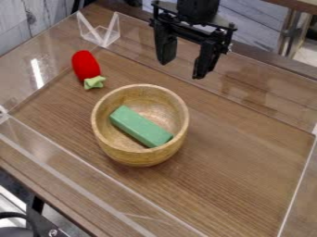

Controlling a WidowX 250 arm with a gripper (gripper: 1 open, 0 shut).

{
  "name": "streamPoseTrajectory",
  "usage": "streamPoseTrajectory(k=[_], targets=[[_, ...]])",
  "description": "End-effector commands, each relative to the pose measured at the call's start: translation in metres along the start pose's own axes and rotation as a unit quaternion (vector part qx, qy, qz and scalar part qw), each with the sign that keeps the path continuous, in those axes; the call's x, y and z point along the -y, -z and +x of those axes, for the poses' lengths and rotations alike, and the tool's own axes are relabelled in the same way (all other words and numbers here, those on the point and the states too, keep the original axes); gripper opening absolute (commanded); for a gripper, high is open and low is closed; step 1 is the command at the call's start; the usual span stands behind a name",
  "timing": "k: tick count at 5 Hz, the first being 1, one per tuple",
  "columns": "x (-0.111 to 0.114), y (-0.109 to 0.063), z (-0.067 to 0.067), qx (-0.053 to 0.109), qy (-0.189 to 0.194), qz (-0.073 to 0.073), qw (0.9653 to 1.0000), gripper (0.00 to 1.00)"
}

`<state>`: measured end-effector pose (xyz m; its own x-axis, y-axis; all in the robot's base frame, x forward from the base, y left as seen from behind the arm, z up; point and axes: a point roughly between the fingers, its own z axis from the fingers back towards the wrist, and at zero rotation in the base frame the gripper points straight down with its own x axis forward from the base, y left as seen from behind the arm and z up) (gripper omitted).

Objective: Remove the green stick from the brown bowl and put it on the table

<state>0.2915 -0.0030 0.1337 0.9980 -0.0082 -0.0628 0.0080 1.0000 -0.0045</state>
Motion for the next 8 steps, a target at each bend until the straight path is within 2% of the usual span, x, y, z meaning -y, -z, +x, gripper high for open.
streamPoseTrajectory(k=[1,2,3,4,5,6,7,8], targets=[[-0.001,0.012,-0.005,-0.015,-0.015,0.0,0.9998,1.0],[-0.019,0.022,-0.022,-0.015,-0.083,-0.007,0.9964,1.0],[-0.04,0.027,-0.039,0.0,-0.17,-0.022,0.9852,1.0],[-0.054,0.032,-0.052,0.011,-0.266,-0.037,0.9632,1.0],[-0.06,0.041,-0.056,0.019,-0.348,-0.052,0.9358,1.0],[-0.065,0.051,-0.057,0.027,-0.429,-0.07,0.9001,1.0],[-0.069,0.061,-0.055,0.033,-0.491,-0.079,0.8668,1.0],[-0.073,0.07,-0.051,0.04,-0.529,-0.081,0.8435,1.0]])
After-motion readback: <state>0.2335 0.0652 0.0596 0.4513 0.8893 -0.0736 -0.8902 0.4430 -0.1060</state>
